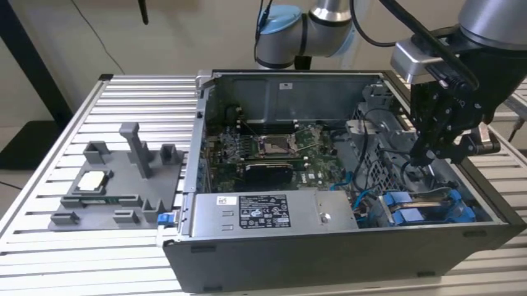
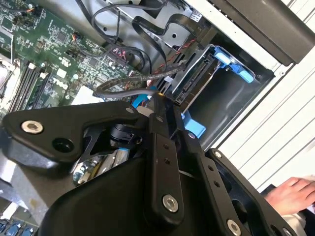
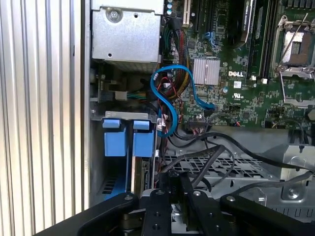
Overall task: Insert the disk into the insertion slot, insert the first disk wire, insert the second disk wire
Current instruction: 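Insert the first disk wire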
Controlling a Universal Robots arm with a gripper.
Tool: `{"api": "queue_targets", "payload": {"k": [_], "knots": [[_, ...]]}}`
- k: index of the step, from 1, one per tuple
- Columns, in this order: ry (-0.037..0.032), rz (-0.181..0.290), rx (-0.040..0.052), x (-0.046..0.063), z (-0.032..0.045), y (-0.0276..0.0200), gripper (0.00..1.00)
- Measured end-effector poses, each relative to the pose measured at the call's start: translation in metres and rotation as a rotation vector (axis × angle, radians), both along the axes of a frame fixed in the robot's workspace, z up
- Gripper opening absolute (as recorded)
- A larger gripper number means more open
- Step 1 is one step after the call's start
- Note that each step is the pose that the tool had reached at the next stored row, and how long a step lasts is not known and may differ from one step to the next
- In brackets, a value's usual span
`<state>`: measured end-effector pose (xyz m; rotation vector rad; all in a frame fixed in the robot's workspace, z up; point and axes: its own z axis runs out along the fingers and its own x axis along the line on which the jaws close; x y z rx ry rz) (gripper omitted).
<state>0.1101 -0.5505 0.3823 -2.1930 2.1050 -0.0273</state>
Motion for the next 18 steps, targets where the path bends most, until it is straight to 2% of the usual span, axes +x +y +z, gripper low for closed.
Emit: {"api": "queue_targets", "payload": {"k": [6,13,18], "knots": [[0.0001,0.0,-0.004,0.0,-0.0008,-0.0003,0.19],[0.0008,0.0,-0.013,0.0001,-0.0027,-0.0023,0.19],[0.0051,0.0,-0.0305,0.0004,-0.0042,-0.0048,0.19]]}}
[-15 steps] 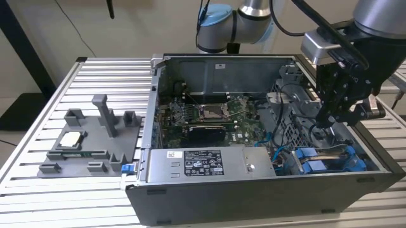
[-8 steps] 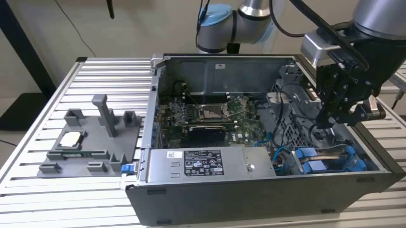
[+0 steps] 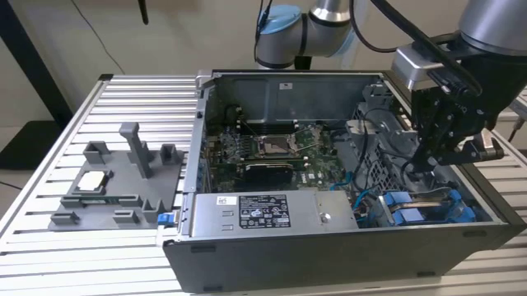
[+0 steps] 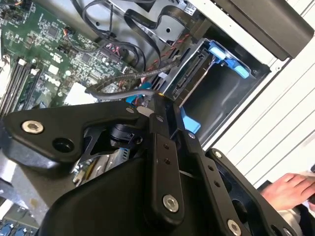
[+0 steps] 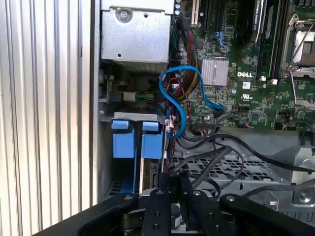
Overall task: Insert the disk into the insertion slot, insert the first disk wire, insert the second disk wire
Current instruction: 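Insert the first disk wire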
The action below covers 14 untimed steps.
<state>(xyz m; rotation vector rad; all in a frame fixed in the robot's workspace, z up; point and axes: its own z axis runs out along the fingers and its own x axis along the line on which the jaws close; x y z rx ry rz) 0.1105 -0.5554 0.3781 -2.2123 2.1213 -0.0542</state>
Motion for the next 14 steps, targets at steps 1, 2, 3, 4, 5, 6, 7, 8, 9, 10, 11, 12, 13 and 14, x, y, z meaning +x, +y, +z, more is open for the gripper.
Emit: {"api": "queue_targets", "payload": {"k": [1,2,3,4,5,6,7,8,9,10,11,12,13,14], "knots": [[0.0006,0.0,-0.0025,0.0,-0.0004,-0.0007,0.19],[0.0011,0.0,-0.0048,0.0,-0.001,-0.0013,0.19],[0.0016,0.0,-0.007,0.0,-0.0015,-0.0018,0.19],[0.002,0.0,-0.0094,0.0,-0.0021,-0.0024,0.19],[0.0024,0.0,-0.0122,0.0,-0.0026,-0.0028,0.19],[0.0025,0.0,-0.0148,0.0,-0.0033,-0.0032,0.19],[0.0025,0.0,-0.0164,0.0001,-0.0039,-0.0034,0.19],[0.0026,0.0,-0.0167,0.0001,-0.0043,-0.0034,0.19],[0.0025,0.0,-0.0168,0.0001,-0.0043,-0.0034,0.19],[0.0025,0.0,-0.0169,0.0,-0.0044,-0.0035,0.19],[0.0025,0.0,-0.0166,0.0,-0.0046,-0.0035,0.19],[0.0025,0.0,-0.0166,0.0001,-0.0046,-0.0035,0.19],[0.0025,0.0,-0.0166,0.0001,-0.0048,-0.0035,0.19],[0.0025,0.0,-0.0165,0.0001,-0.005,-0.0034,0.19]]}}
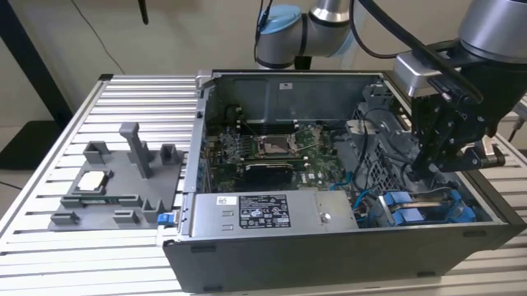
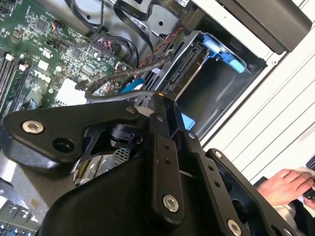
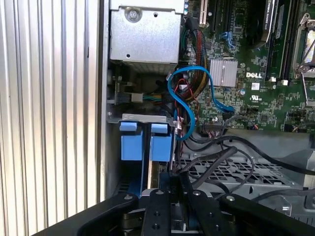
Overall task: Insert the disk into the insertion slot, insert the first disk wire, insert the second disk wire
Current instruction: 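Insert the first disk wire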
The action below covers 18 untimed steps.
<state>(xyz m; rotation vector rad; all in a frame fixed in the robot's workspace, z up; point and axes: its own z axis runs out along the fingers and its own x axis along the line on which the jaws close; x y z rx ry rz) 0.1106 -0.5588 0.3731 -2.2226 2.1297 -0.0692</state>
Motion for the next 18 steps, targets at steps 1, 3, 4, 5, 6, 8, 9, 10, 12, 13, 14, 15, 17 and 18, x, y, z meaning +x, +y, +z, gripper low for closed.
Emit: {"api": "queue_targets", "payload": {"k": [1,3,4,5,6,8,9,10,12,13,14,15,17,18], "knots": [[0.0,0.0,0.0001,0.0,-0.0003,0.0,0.19],[0.0,0.0,0.0001,0.0,-0.0012,0.0,0.19],[0.0,0.0,-0.0001,0.0,-0.0017,0.0,0.19],[0.0,0.0,-0.0001,0.0,-0.0023,0.0,0.19],[0.0,0.0,0.0,0.0,-0.0031,0.0,0.19],[0.0,0.0,0.0,0.0,-0.0046,0.0,0.19],[0.0,0.0,-0.0001,0.0,-0.0053,0.0,0.19],[0.0,0.0,-0.0001,0.0,-0.0062,0.0,0.19],[0.0,0.0,-0.0001,0.0,-0.0078,0.0,0.19],[0.0,0.0,-0.0002,0.0,-0.0086,0.0,0.19],[0.0,0.0,-0.0003,0.0,-0.0091,0.0,0.19],[0.0,0.0,-0.0003,0.0,-0.0095,0.0,0.19],[0.0008,0.0,-0.0002,0.0,-0.0101,-0.0002,0.19],[0.0033,0.0,-0.0006,0.0005,-0.0102,-0.0002,0.19]]}}
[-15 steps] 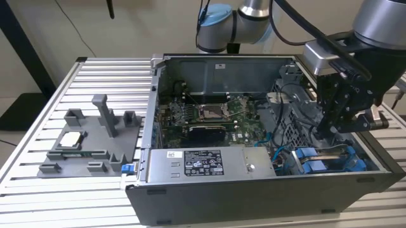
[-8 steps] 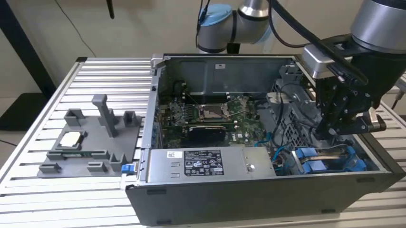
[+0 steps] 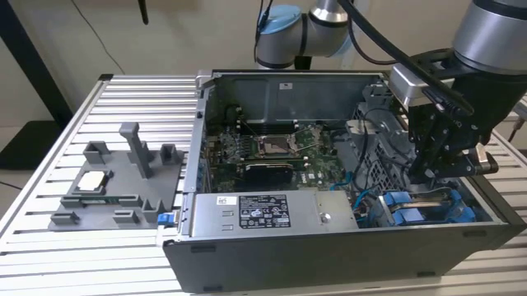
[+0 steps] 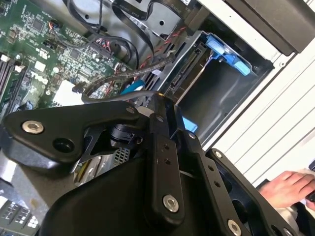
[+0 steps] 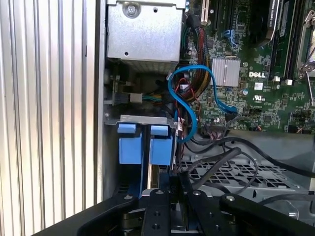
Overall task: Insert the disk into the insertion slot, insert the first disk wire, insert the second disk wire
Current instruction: 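Insert the first disk wire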
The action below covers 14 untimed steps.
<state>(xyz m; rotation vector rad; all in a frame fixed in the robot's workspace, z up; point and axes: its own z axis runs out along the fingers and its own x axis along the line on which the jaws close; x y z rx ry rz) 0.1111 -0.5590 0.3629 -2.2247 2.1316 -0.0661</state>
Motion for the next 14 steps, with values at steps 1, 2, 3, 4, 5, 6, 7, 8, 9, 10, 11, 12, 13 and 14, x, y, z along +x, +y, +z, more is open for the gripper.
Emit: {"api": "queue_targets", "payload": {"k": [1,2,3,4,5,6,7,8,9,10,11,12,13,14], "knots": [[0.0048,0.0,-0.001,0.001,-0.0001,0.0,0.19],[0.0112,0.0,-0.0019,0.002,-0.0003,-0.0001,0.19],[0.0186,0.0,-0.0028,0.003,-0.0004,-0.0002,0.19],[0.0253,0.0,-0.0035,0.004,-0.0005,-0.0002,0.19],[0.0309,0.0,-0.004,0.005,-0.0006,-0.0003,0.19],[0.038,0.0,-0.0045,0.007,-0.0007,-0.0005,0.19],[0.0451,0.0,-0.005,0.008,-0.0007,-0.0007,0.19],[0.0522,0.0,-0.0055,0.01,-0.0008,-0.0008,0.19],[0.0593,0.0,-0.0058,0.011,-0.0009,-0.001,0.19],[0.0664,0.0,-0.0059,0.013,-0.0009,-0.0013,0.19],[0.0721,0.0,-0.0059,0.015,-0.001,-0.0014,0.19],[0.0777,0.0,-0.006,0.016,-0.001,-0.0016,0.19],[0.0824,0.0,-0.0061,0.018,-0.0009,-0.0017,0.19],[0.0865,0.0,-0.0059,0.019,-0.001,-0.0019,0.19]]}}
